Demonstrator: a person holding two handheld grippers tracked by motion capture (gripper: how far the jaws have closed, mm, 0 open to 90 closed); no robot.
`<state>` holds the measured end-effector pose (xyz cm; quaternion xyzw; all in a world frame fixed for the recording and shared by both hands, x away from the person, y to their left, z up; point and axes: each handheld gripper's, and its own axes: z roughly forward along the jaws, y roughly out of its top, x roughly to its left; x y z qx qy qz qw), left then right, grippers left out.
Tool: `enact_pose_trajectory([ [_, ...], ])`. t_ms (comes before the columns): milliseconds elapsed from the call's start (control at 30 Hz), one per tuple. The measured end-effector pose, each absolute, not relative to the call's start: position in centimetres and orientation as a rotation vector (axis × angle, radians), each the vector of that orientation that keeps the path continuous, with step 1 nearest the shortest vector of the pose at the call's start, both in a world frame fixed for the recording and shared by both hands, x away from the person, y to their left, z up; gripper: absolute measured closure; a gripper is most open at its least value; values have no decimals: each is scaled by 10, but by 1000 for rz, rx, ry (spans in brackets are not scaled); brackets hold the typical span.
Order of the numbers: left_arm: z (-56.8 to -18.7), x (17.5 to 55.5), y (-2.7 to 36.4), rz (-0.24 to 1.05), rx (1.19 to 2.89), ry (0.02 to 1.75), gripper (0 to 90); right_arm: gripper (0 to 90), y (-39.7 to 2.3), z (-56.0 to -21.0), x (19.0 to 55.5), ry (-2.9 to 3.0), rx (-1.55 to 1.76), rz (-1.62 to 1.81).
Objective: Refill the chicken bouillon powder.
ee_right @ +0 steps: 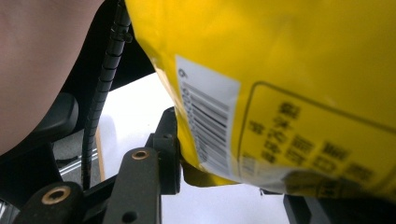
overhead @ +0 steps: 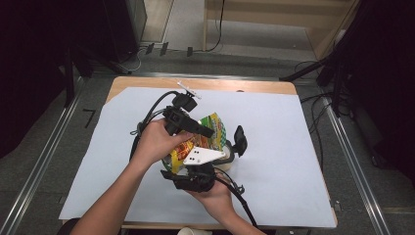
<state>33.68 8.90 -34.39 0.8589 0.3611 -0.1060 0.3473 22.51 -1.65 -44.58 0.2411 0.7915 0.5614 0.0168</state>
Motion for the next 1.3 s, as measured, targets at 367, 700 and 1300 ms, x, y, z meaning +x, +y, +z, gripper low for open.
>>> enact_pose_trajectory([
  [367,-343,335,92,-266,2220,941,726,614,-15,-445,225,2463,729,1743],
  [700,-342,333,100,-253,2204,960,726,613,-10,-445,225,2477,704,1747],
  [1300,-342,332,105,-257,2191,973,726,614,-6,-445,226,2484,686,1746],
])
